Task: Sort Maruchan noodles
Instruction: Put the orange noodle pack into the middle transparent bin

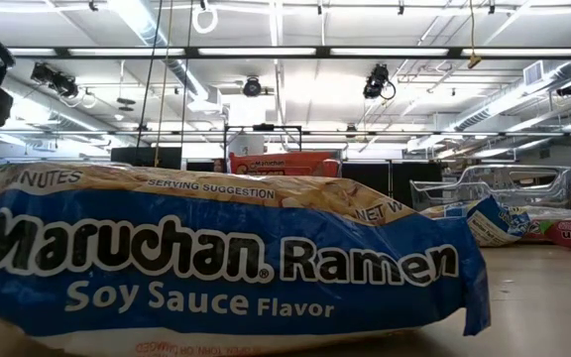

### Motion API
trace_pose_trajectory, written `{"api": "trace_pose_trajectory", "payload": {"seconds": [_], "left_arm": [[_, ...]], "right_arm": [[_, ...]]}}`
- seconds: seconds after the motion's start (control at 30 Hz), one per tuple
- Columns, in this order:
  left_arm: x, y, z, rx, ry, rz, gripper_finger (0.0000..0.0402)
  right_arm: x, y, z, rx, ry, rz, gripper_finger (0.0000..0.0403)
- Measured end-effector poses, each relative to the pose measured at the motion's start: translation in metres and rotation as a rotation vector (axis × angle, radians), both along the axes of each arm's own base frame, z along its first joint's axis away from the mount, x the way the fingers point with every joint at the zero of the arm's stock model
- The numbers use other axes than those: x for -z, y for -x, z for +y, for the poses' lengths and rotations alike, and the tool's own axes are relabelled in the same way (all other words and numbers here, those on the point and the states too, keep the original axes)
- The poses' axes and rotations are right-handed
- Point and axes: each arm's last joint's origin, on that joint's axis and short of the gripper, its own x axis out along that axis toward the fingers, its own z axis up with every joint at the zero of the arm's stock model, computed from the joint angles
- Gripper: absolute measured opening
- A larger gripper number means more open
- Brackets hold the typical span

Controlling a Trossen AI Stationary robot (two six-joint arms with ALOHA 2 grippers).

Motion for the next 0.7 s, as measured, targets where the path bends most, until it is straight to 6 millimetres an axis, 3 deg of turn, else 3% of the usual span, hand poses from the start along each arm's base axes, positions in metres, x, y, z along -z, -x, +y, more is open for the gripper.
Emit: {"api": "trace_pose_trajectory", "payload": {"seconds": [0.13, 0.27, 0.47, 0.6, 0.7], "left_arm": [[-0.001, -0.01, -0.008, 0.039, 0.094, -0.119, 0.0153], [-0.009, -0.031, -0.016, 0.134, 0.138, -0.41, 0.0153], [-0.006, -0.078, -0.005, 0.216, -0.012, -0.82, 0.0153], [0.005, -0.102, 0.01, 0.278, -0.142, -0.938, 0.0153], [-0.004, -0.115, 0.017, 0.281, -0.223, -0.972, 0.0153]], "right_arm": [[0.0, 0.001, 0.001, -0.01, -0.008, 0.004, 0.0125], [0.0, 0.001, 0.002, -0.013, -0.007, 0.004, 0.0125], [0.0, 0.001, 0.002, -0.012, -0.01, 0.003, 0.0125], [0.0, 0.003, 0.006, -0.02, -0.014, 0.003, 0.0125], [0.0, 0.005, 0.01, -0.029, -0.021, 0.002, 0.0125]]}}
